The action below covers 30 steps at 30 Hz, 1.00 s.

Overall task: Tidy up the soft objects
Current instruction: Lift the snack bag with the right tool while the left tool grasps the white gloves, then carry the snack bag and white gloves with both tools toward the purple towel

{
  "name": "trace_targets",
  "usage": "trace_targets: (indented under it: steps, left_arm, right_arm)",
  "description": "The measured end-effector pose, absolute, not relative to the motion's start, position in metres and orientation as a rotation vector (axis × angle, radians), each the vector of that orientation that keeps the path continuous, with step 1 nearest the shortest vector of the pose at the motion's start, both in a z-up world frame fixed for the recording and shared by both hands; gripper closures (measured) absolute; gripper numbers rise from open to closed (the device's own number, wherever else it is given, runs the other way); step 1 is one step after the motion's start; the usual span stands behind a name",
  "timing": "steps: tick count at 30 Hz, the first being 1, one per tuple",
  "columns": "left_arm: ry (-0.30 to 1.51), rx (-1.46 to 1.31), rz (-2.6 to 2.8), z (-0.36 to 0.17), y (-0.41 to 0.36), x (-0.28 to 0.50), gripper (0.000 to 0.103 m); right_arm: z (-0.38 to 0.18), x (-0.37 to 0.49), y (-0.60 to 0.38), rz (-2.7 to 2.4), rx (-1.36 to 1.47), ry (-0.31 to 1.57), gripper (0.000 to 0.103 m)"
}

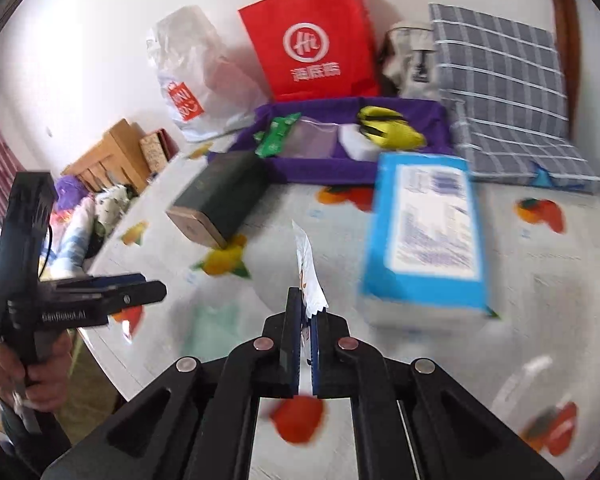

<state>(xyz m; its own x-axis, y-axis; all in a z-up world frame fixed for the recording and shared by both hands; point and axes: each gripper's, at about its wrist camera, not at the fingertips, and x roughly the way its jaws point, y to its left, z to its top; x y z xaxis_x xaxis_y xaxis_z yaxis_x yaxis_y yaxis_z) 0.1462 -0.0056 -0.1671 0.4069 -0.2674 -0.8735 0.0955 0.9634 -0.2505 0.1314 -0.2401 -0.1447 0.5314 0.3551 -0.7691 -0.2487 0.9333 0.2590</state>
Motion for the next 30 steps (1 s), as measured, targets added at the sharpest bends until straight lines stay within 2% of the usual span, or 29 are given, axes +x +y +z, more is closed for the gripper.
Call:
trace_targets:
  steps: [6, 17, 21, 22, 24, 26, 28, 30]
  left_arm:
    - [1.162, -0.135, -0.275, -0.18, -0.04, 0.143, 0.044]
    - [1.203, 0.074, -0.265, -0.211, -0.102, 0.143, 0.03]
    - [1.165, 0.168, -0.235, -0.214, -0.114, 0.141, 0.03]
    - [1.155, 0.167, -0.232, -0.214, -0.114, 0.141, 0.032]
    - [1.137, 0.179, -0.233, -0.212, -0.114, 0.14, 0.043]
    - [1.129, 0.174, -0.223, -0.209, -0.111, 0.14, 0.068]
    - [1.136, 0.167, -0.216, -0.207, -0.107, 0.143, 0.082]
    - [1.141, 0.152, -0.22, -0.205, -0.102, 0.145, 0.086]
  right_arm:
    - [-0.156, 0.105, -0.274, 0.29, 0.069, 0.946, 0.099]
    - [-0.177, 0.098, -0.313, 0.244, 0.122, 0.959, 0.099]
    - [-0.184, 0.1, -0.316, 0.249, 0.14, 0.967, 0.099]
    - [-0.185, 0.1, -0.317, 0.253, 0.144, 0.967, 0.099]
    - [-0.187, 0.1, -0.316, 0.256, 0.149, 0.966, 0.099]
    - [-0.189, 0.102, -0.314, 0.262, 0.153, 0.968, 0.099]
    - [-0.189, 0.103, -0.311, 0.272, 0.157, 0.967, 0.099]
    - [-0.188, 0.104, -0.308, 0.281, 0.156, 0.967, 0.099]
